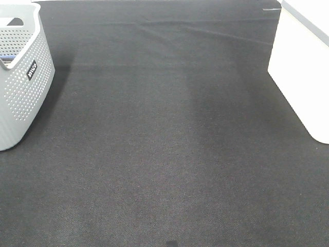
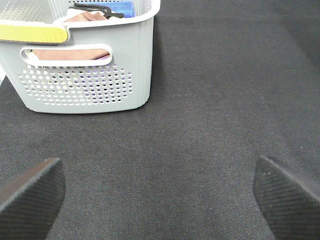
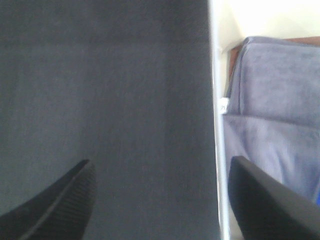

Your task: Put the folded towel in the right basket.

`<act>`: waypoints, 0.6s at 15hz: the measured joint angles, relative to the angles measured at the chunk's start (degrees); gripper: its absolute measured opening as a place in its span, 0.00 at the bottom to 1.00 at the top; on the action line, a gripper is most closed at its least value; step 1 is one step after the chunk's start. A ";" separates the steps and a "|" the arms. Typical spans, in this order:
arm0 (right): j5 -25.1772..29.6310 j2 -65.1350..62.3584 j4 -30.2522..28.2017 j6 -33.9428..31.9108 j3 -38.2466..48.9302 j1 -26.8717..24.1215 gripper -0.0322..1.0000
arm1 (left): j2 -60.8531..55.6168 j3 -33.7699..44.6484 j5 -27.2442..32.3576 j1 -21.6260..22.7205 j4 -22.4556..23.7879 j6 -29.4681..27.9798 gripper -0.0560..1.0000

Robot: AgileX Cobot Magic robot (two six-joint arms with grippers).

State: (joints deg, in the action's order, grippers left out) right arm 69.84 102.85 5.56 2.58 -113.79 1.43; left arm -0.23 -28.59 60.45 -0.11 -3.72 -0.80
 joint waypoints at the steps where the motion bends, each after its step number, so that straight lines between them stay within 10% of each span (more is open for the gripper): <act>1: 0.06 -2.52 -0.97 -0.63 3.44 0.92 0.71 | 0.00 0.00 0.00 0.00 0.00 0.00 0.97; 9: 0.00 -33.80 -0.86 -0.86 48.30 1.66 0.71 | 0.00 0.00 0.00 0.00 0.00 0.00 0.97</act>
State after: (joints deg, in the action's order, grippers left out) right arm 69.84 69.04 4.70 1.72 -65.49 3.09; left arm -0.23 -28.59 60.45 -0.11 -3.72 -0.80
